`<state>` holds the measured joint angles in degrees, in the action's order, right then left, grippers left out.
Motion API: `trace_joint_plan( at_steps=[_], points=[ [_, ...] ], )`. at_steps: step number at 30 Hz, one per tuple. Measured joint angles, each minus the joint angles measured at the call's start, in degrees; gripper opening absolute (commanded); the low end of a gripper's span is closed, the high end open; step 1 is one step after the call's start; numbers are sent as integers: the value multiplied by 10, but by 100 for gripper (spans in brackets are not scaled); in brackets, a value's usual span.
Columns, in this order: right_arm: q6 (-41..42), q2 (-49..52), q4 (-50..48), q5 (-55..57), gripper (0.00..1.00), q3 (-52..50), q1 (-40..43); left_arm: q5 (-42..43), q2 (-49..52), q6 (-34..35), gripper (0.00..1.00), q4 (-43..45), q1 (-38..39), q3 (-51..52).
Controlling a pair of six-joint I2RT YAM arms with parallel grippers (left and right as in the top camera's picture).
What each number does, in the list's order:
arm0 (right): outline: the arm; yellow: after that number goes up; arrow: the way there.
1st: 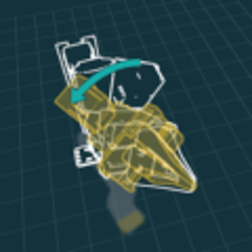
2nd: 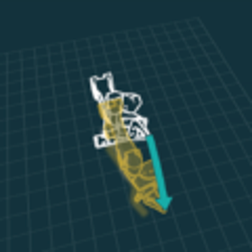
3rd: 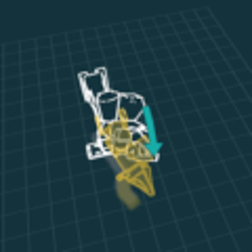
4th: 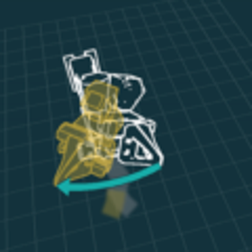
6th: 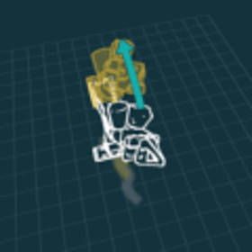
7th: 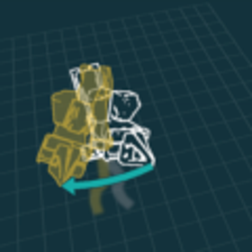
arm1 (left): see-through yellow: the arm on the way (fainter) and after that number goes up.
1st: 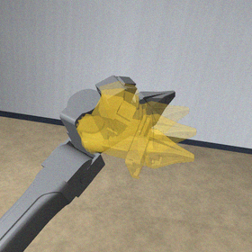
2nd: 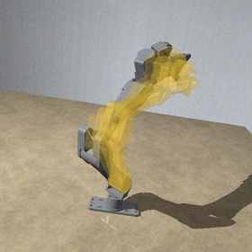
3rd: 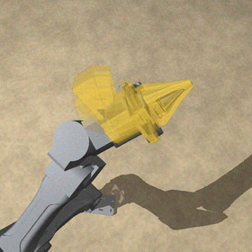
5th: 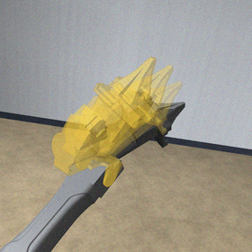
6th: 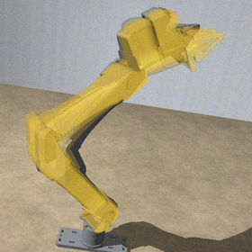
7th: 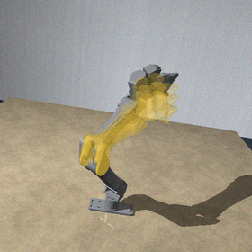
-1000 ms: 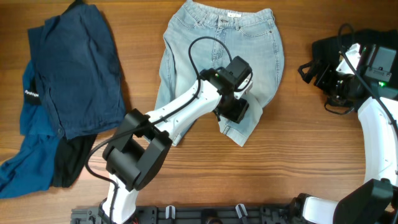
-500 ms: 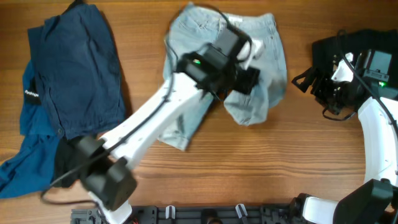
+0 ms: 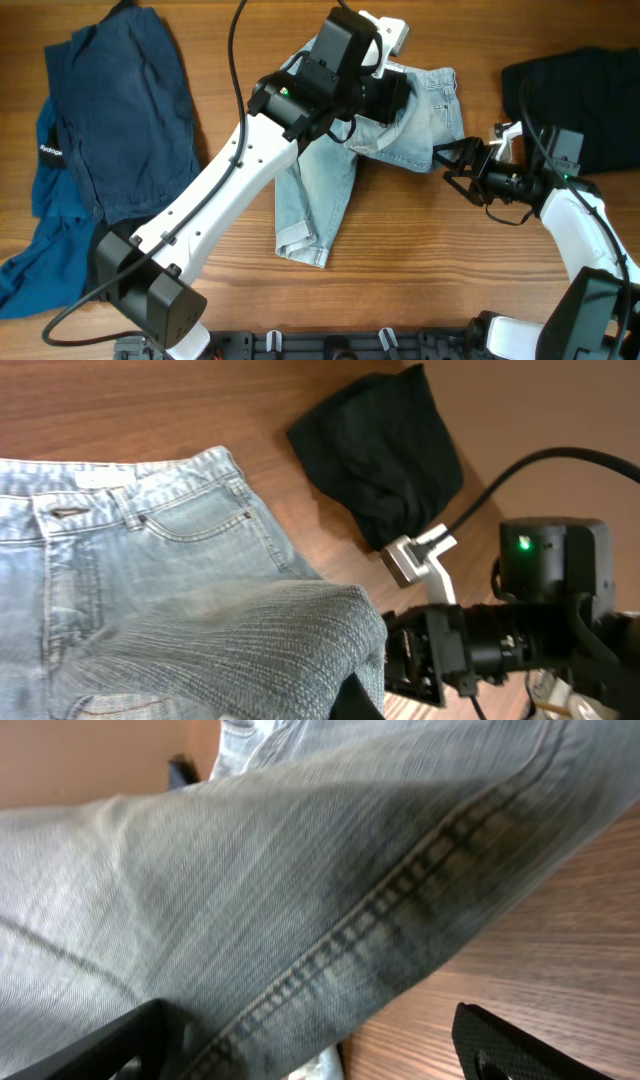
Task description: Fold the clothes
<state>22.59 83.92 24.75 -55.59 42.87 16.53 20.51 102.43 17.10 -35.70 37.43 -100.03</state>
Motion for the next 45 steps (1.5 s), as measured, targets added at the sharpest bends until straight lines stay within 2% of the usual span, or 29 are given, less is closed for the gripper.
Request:
trace_joint_plan(
  at_steps=[9,14,15,16,17,18,19,24,28,32,37,40,42,45],
  points=[
    [33,-37,-16,-61,91,-2,-4,-39,13,0,4,-1,0,0],
    [90,-39,-84,-44,89,-7,-62,-42,24,5,4,4,0,0],
    [103,-39,-99,-37,85,-9,-79,-43,24,6,4,6,0,0],
    [115,-39,-110,-25,73,-9,-98,-44,24,7,4,6,0,0],
    [127,-39,-123,-10,38,-10,-117,-44,24,9,4,6,0,0],
    [136,-39,-130,3,14,-10,-130,-44,24,9,4,6,0,0],
    [143,-39,-134,15,5,-11,-139,-44,24,9,4,6,0,0],
    [154,-39,-122,70,4,-12,-139,-44,24,9,4,4,0,0],
    [119,-39,-86,87,4,-12,-108,-46,24,9,4,-27,-4,0],
    [51,-43,17,99,4,-10,-68,-52,26,9,4,-110,-19,1],
    [-14,-47,177,153,4,9,-61,-38,38,8,5,-222,-31,4],
    [-24,-50,228,202,4,26,-62,-23,39,8,7,-261,-35,5],
    [-24,-52,250,239,4,27,-61,-21,39,8,12,-280,-40,5],
    [-22,-51,293,328,4,23,-45,-55,38,7,16,-309,-79,4]
  ],
)
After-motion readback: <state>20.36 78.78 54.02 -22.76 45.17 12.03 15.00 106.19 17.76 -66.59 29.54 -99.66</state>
